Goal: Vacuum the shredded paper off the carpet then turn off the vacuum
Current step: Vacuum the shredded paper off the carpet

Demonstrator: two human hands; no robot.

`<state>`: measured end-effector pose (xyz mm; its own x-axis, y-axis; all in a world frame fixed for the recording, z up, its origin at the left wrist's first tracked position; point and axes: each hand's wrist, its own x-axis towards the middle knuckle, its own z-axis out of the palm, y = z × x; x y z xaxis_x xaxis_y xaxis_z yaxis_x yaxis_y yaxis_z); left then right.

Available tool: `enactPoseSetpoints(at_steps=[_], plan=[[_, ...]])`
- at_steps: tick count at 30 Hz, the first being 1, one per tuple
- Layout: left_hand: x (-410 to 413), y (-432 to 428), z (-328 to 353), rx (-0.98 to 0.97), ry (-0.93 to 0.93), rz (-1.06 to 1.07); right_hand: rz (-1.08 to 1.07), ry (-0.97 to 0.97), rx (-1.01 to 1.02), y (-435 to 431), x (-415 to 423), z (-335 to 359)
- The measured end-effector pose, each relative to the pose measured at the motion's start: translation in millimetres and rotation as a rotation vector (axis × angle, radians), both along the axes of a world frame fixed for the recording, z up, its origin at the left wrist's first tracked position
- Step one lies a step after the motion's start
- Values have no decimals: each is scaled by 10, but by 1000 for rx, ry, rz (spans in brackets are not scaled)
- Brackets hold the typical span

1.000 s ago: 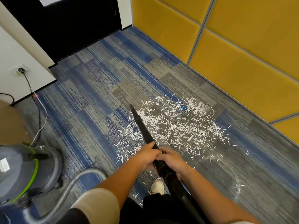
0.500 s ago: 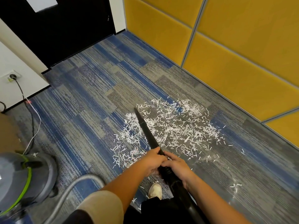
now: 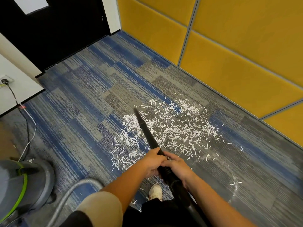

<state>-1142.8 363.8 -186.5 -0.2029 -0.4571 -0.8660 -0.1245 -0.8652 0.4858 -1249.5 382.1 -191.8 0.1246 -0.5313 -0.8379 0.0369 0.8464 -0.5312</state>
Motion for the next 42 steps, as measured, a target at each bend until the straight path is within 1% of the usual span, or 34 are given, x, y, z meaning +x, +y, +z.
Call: enactPoseSetpoints(at_steps=[3, 6, 13, 21, 26, 35, 42], plan=[[19, -3, -3, 15, 20, 59, 31, 7, -2, -11, 1, -1], [-10, -3, -4, 17, 3, 61, 33, -13, 1, -19, -27, 6], [55, -75, 1, -8, -33, 31, 43, 12, 0, -74, 40, -18], [298, -373, 2, 3, 3, -67, -2, -20, 23, -301, 227, 39], [335, -498, -26, 12, 6, -148, -47, -27, -7, -355, 309, 21], [100, -722, -50, 96, 33, -192, -76, -115, 36, -528, 33, 224], [-298, -814, 17, 78, 27, -230, -64, -63, 51, -601, -343, 225]])
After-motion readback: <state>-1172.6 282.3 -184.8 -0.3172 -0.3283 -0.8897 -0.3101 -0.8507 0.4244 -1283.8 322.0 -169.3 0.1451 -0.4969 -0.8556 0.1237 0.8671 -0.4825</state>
